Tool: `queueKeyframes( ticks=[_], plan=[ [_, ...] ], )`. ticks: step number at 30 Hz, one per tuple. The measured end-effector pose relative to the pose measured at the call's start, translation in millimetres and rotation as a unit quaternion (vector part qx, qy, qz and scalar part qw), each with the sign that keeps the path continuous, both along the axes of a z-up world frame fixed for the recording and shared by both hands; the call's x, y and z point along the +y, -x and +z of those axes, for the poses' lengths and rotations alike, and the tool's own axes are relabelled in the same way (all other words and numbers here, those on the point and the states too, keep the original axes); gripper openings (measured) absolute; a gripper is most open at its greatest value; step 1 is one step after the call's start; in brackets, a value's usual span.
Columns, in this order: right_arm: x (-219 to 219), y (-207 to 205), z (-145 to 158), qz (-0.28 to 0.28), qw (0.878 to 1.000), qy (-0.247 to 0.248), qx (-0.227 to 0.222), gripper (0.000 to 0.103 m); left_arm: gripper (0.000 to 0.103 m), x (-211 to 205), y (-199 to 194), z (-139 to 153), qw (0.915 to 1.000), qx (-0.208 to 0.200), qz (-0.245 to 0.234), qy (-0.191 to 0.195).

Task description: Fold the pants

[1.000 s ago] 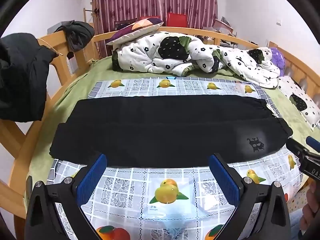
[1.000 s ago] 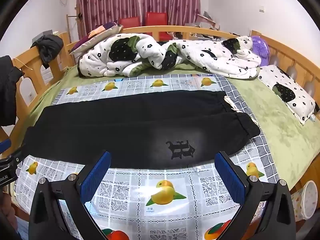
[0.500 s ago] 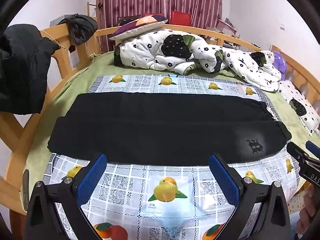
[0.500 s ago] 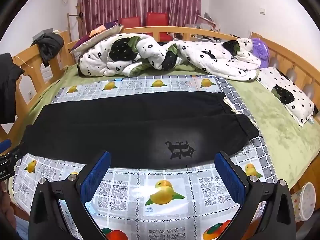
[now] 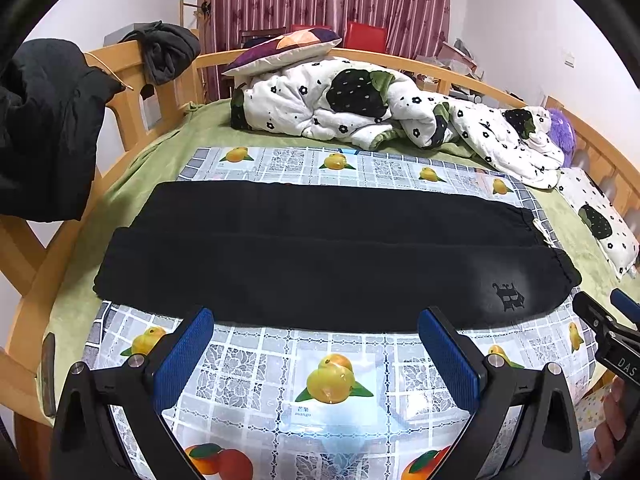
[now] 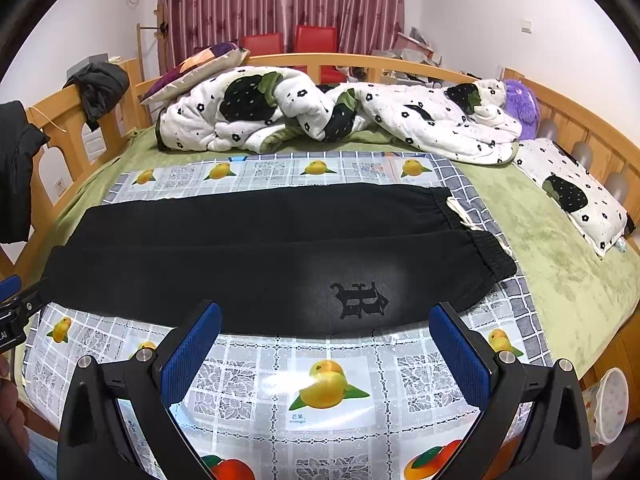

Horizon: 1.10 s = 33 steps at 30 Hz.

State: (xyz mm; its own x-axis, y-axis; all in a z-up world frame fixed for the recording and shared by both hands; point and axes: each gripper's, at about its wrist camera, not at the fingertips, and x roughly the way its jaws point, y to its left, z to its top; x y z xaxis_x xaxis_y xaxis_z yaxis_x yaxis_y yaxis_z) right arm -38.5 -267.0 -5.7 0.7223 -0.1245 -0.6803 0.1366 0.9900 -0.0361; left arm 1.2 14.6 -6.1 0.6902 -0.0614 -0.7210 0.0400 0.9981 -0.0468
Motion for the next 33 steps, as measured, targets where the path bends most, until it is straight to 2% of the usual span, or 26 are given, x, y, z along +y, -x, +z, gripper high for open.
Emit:
queueKeyframes(
  ticks=[33],
  plan=[
    [1.1, -1.3, 2.4, 0.002, 1.0, -0.003, 0.002, 0.102, 0.103, -2.8, 0.2, 0.9, 1.0, 0.001, -0.008, 0.001]
  ],
)
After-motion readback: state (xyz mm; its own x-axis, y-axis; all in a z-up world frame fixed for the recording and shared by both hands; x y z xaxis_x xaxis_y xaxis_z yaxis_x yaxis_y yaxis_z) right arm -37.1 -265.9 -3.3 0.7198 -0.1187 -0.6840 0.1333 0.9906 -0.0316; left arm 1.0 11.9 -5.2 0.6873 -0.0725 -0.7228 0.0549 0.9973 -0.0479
